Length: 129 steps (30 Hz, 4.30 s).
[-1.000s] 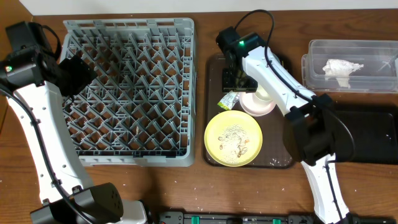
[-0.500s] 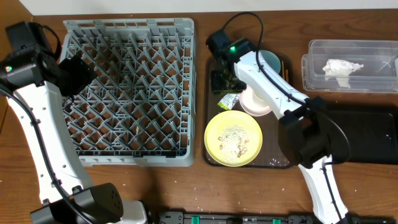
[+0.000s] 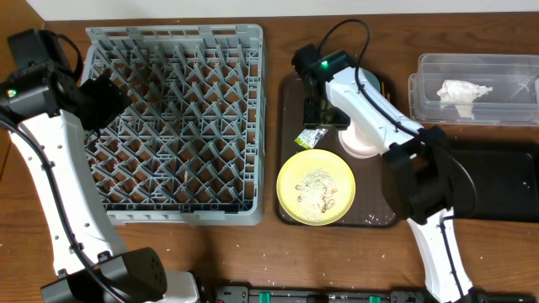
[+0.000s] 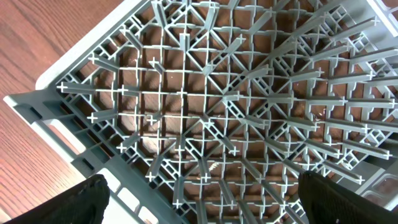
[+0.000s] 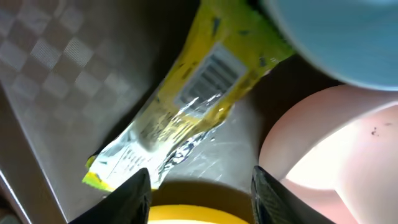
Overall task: Sort waste into correct bins and load items into the dishwasher
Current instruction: 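Reach the right gripper to the tray and grasp the yellow snack wrapper, then carry the wrapper with the right gripper and drop it in the clear bin, then lower the right gripper onto the white cup and grasp it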
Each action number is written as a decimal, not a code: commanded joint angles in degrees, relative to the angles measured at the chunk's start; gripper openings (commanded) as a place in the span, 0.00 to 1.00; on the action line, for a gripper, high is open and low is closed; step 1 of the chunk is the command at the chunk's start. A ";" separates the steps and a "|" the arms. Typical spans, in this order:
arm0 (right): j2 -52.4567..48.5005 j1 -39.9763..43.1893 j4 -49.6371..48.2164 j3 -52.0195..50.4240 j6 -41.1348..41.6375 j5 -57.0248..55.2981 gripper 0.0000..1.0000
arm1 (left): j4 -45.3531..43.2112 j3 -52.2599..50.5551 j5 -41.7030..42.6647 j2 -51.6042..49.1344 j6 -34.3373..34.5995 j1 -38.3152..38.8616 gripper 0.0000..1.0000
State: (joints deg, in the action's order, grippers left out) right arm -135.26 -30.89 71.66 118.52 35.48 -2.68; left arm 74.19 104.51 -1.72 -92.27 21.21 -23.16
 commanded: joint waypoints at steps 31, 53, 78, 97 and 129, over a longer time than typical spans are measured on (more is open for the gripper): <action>0.11 -2.60 -16.87 -9.51 12.46 0.15 0.30 | 0.15 0.46 -0.48 -0.15 0.52 -0.20 0.98; 19.19 20.70 -10.25 2.84 11.45 -5.90 0.02 | 0.15 0.46 -0.48 -0.15 0.52 -0.20 0.98; 16.50 36.46 -9.97 2.60 -14.75 34.14 0.99 | 0.15 0.46 -0.48 -0.15 0.52 -0.20 0.98; 16.61 17.62 5.81 -8.87 -30.27 18.49 0.85 | 0.15 0.46 -0.48 -0.15 0.52 -0.20 0.98; 13.18 4.81 -4.17 -16.31 -18.10 -3.89 0.50 | 0.15 0.46 -0.48 -0.15 0.52 -0.20 0.98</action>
State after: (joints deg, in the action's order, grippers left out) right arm -121.49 -26.06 67.79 102.56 16.32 -6.98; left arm 74.19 104.51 -1.72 -92.27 21.23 -23.16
